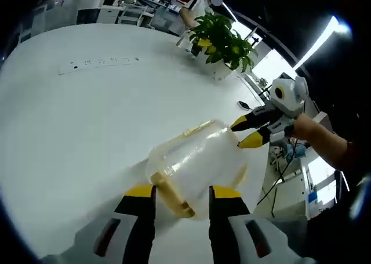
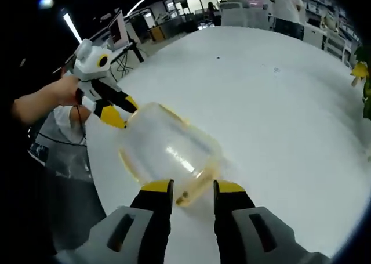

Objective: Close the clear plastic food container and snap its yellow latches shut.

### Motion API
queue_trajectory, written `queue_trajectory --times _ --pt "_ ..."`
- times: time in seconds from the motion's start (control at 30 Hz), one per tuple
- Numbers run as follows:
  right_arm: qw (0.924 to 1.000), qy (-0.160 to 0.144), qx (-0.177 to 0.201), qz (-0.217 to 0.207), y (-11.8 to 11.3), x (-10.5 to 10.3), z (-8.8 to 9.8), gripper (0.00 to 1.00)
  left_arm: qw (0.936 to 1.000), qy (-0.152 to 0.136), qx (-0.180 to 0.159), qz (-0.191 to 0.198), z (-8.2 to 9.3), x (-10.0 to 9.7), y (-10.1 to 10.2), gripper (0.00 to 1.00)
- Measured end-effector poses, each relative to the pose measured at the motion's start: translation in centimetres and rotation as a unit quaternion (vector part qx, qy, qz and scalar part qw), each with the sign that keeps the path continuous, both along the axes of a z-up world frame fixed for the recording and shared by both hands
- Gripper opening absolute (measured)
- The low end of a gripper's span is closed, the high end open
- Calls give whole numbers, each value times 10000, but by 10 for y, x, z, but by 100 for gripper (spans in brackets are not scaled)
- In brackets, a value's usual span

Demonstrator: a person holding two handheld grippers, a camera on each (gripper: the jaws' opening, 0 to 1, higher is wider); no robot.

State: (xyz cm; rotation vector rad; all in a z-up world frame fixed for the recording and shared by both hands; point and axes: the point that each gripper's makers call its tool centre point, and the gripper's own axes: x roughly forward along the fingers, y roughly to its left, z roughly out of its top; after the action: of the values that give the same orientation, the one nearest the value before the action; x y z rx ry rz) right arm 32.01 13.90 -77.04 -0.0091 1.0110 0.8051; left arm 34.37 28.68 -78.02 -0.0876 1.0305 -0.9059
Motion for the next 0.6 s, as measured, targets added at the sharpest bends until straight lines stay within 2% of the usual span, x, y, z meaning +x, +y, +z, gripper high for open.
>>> queue_trajectory --times 0.03,0.13,0.33,0.47,0.53,0.57,0.6 --pt "9997 127 31 -189 -2 0 -1 23 10000 22 61 0 -4 0 1 27" --pt "9998 94 21 -155 -1 0 -2 22 9997 120 5 198 -4 1 0 26" --pt "9993 135 140 -333 -1 -2 -3 19 9998 -30 54 195 -4 -1 -1 24" --pt "9997 137 131 -155 1 -4 -4 19 9995 -71 108 279 -3 -1 -1 23" --pt "9999 125 72 -55 3 -4 -3 18 9994 -180 226 208 -3 -2 -2 23" --pt "9998 188 94 -64 4 -5 -4 17 9994 -120 221 241 -3 -3 -1 23" --pt "9989 441 176 -32 11 -8 -7 17 9994 -102 230 256 -3 -2 0 23"
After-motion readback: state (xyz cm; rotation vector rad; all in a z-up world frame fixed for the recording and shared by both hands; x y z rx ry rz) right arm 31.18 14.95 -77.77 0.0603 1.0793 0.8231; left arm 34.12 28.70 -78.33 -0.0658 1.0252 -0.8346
